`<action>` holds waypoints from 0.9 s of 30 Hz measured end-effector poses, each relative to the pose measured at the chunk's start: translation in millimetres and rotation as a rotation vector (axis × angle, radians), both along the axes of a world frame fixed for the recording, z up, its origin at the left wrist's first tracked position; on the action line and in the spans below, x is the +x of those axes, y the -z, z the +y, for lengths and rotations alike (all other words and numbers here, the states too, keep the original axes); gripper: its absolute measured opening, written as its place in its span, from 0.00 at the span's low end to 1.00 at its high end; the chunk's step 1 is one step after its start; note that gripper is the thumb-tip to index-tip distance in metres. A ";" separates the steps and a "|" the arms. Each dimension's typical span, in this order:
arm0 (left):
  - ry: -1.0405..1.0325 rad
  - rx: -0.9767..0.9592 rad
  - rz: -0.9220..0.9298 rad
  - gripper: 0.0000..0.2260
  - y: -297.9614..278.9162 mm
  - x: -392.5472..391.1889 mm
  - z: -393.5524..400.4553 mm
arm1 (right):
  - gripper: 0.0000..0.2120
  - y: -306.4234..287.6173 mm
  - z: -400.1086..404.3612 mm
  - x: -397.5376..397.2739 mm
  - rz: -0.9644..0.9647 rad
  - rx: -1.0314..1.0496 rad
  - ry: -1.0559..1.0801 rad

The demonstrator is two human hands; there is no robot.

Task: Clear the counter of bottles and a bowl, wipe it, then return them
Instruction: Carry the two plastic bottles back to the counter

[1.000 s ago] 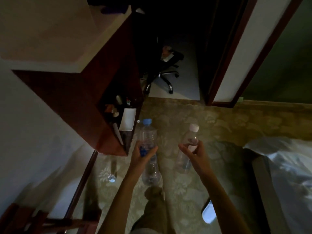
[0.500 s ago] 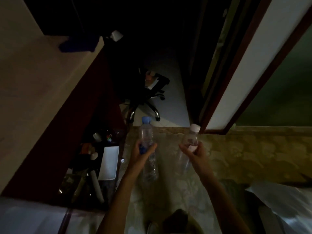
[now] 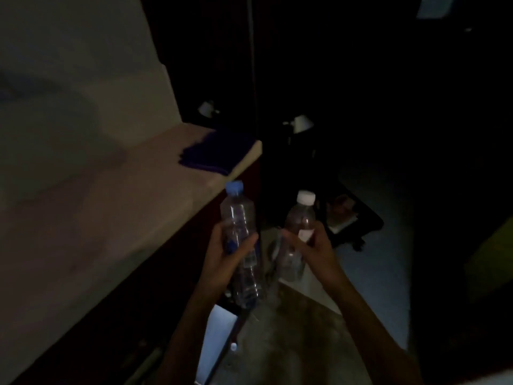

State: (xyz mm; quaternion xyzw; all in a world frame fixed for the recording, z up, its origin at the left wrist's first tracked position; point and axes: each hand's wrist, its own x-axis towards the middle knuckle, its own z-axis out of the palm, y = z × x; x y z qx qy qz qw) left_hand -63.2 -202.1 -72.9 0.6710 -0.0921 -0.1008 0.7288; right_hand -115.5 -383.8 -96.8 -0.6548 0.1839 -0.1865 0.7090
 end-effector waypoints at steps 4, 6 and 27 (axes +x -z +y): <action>-0.248 -0.072 -0.106 0.17 -63.1 68.0 4.5 | 0.21 -50.2 -0.3 105.7 -0.112 0.017 -0.188; -0.330 -0.040 -0.205 0.14 -86.4 104.8 15.8 | 0.23 -66.1 5.3 156.7 -0.171 -0.037 -0.292; -0.805 0.301 -0.453 0.22 -96.3 460.3 39.1 | 0.24 -114.4 52.4 585.1 -0.284 -0.400 -0.643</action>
